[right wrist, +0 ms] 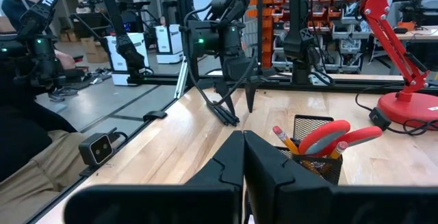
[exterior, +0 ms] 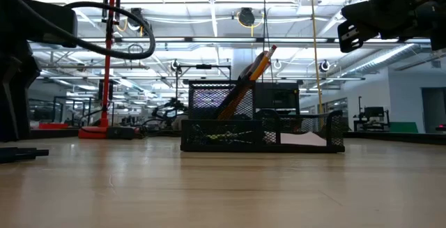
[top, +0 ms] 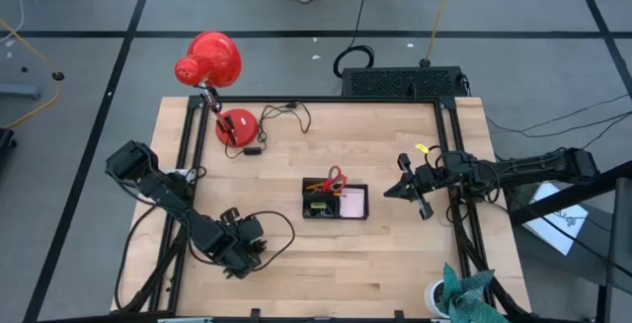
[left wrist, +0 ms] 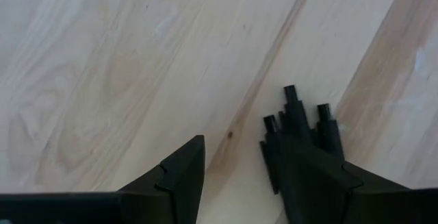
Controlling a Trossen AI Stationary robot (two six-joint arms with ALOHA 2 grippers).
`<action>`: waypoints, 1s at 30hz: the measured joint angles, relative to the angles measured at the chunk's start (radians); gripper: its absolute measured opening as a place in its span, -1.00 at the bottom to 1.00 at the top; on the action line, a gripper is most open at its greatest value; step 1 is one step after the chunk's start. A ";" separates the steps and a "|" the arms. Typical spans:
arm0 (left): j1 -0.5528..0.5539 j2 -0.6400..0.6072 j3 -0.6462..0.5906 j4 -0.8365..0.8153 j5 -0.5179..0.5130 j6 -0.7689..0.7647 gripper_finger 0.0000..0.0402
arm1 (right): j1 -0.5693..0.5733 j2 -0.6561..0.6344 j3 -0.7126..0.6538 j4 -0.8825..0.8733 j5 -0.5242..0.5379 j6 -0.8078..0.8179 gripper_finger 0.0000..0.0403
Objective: Pick and place office supplies into organizer
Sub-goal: Put the black pen into the black desk organizer
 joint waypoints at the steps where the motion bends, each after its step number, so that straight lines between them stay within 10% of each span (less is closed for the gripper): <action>1: -0.002 0.000 0.000 -0.007 0.000 -0.001 -0.02 | 0.000 0.000 0.000 0.000 0.000 0.000 -1.00; 30: -0.032 0.107 0.005 -0.041 0.044 -0.079 -0.22 | 0.000 0.002 0.000 0.000 0.001 0.000 -1.00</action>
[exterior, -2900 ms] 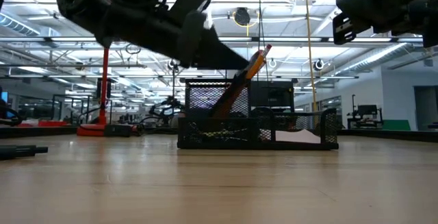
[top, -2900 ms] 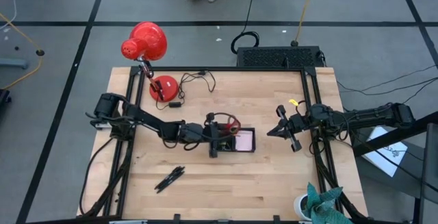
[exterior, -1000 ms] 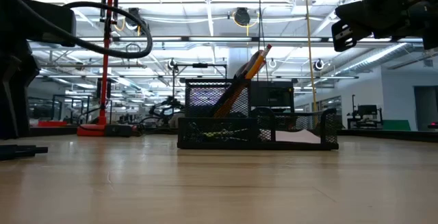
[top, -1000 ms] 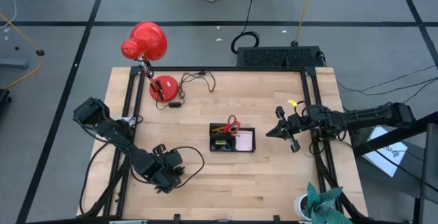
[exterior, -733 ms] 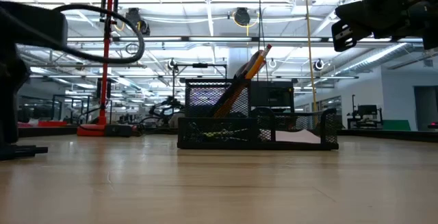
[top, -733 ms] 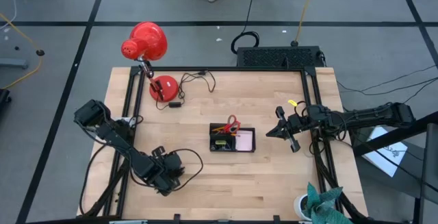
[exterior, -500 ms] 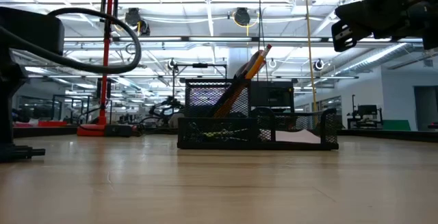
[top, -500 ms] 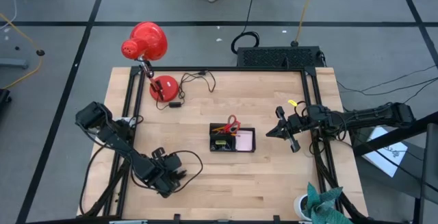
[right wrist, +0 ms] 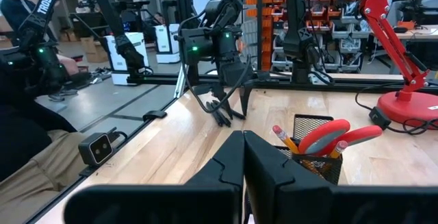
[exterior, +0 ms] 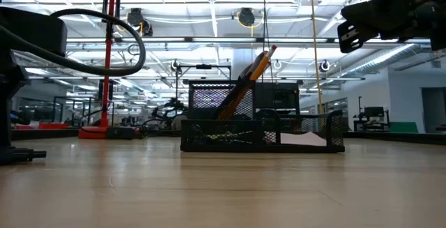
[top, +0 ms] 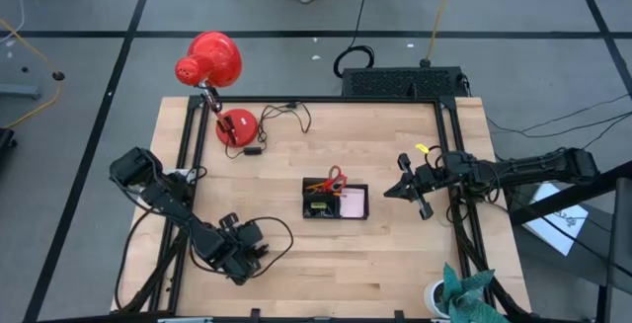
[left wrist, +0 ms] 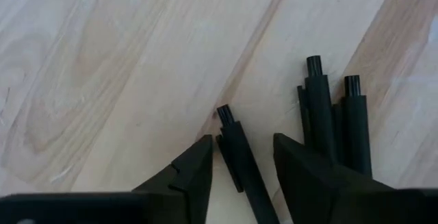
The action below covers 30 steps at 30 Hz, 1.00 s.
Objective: Pick and place office supplies into organizer
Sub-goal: Put the black pen into the black desk organizer
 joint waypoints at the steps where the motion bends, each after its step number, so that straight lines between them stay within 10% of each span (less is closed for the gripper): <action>1: 0.000 0.000 0.000 0.000 0.000 0.002 -0.26 | 0.000 0.000 0.000 0.000 0.000 0.000 -1.00; 14: 0.000 0.002 -0.007 0.084 -0.043 0.112 -0.89 | 0.000 0.000 0.000 0.000 0.000 0.000 -1.00; 30: 0.059 -0.021 -0.012 0.223 -0.544 0.443 -0.78 | 0.000 0.000 0.000 0.001 0.000 0.000 -1.00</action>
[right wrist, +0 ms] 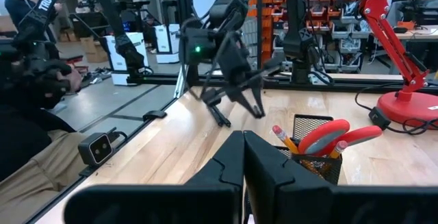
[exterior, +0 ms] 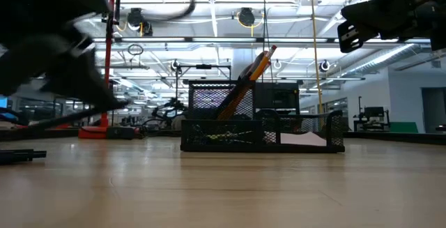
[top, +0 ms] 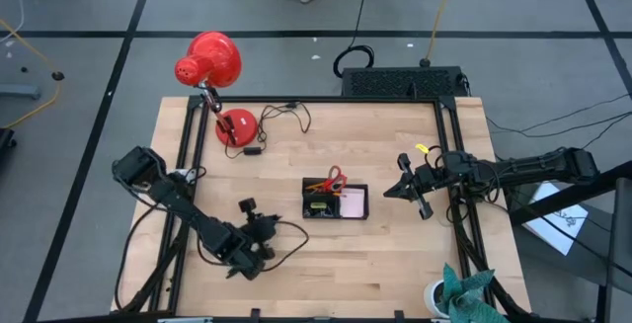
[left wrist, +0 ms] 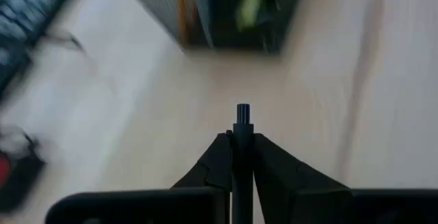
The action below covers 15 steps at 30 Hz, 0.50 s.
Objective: Pick and place office supplies into organizer
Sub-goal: Put the black pen into the black desk organizer
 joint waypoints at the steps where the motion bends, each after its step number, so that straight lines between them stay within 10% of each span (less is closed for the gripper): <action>1: 0.012 -0.013 0.001 0.024 -0.026 0.034 -0.81 | 0.000 0.000 0.000 0.000 0.000 0.000 -1.00; 9: 0.154 -0.162 0.003 0.344 -0.042 0.548 -0.87 | 0.000 0.000 0.000 0.006 0.000 0.000 -1.00; 15: 0.314 -0.240 0.004 0.698 0.290 0.907 -0.85 | 0.000 0.000 0.000 0.007 0.000 0.000 -1.00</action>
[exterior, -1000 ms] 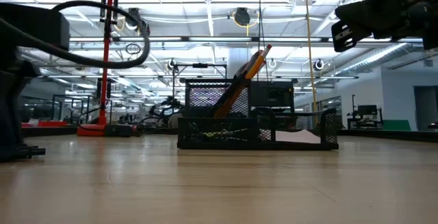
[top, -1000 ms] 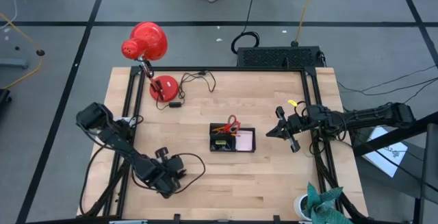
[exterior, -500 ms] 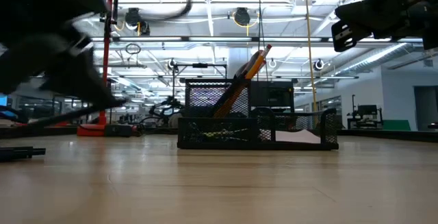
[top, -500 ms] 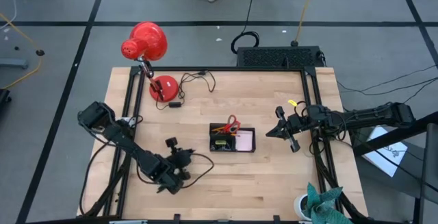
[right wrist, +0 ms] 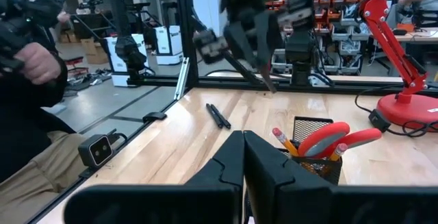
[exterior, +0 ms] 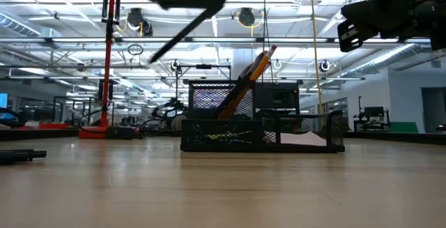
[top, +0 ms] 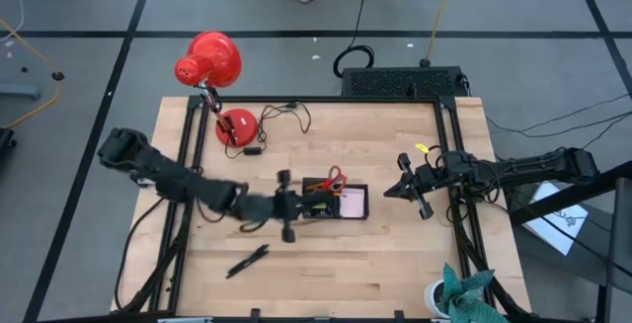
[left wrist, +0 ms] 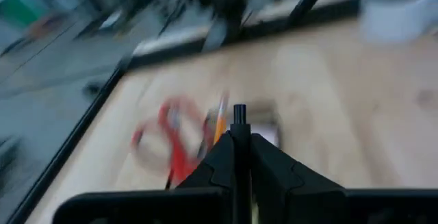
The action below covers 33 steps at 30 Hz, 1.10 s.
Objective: Pick and place office supplies into organizer
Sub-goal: Put the black pen into the black desk organizer
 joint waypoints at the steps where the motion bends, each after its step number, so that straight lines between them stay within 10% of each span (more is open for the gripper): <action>1: 0.033 0.000 0.001 0.044 0.072 0.026 -0.85 | 0.000 0.000 0.000 0.000 0.000 0.000 -1.00; 13: 0.352 0.088 0.001 0.373 0.587 0.123 -0.80 | 0.000 0.000 0.000 -0.001 0.000 -0.008 -1.00; 33: 0.388 0.314 -0.003 0.429 0.720 0.085 -0.79 | 0.000 0.005 0.001 0.000 0.000 -0.034 -1.00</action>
